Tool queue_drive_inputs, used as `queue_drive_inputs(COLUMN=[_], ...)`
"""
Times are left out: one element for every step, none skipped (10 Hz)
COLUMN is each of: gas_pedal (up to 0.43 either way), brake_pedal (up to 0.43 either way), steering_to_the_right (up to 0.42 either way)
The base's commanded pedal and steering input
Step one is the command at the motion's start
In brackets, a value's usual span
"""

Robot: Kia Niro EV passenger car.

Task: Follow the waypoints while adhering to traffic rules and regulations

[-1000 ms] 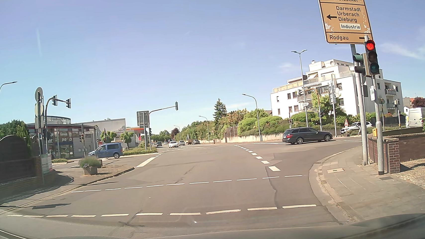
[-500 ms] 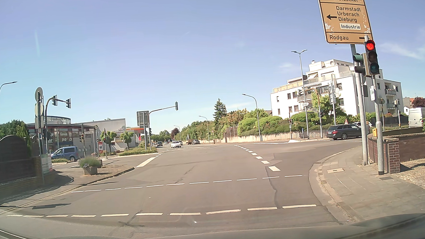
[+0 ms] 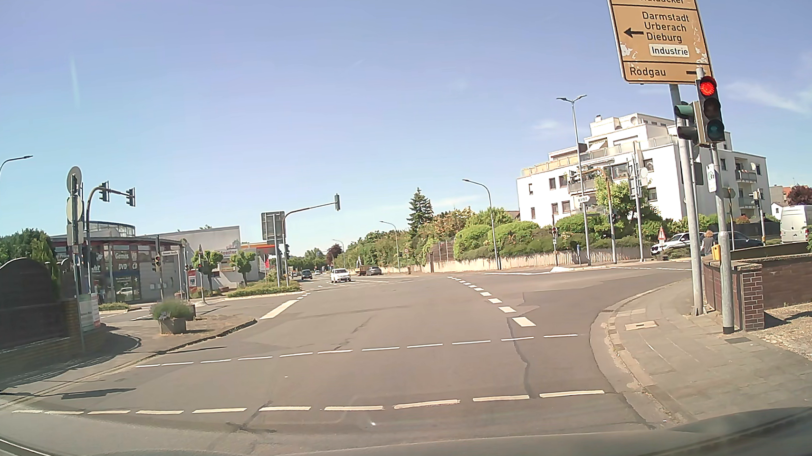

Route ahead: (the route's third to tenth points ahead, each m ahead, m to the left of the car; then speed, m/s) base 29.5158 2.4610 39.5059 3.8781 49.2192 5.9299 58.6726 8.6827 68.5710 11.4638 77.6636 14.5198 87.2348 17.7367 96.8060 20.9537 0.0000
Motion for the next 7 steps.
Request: queue_drive_inputs(gas_pedal=[0.000, 0.000, 0.000, 0.000, 0.000, 0.000, 0.000], brake_pedal=[0.366, 0.366, 0.366, 0.366, 0.366, 0.366, 0.366], steering_to_the_right=[-0.004, -0.004, -0.004, -0.004, -0.004, -0.004, -0.004])
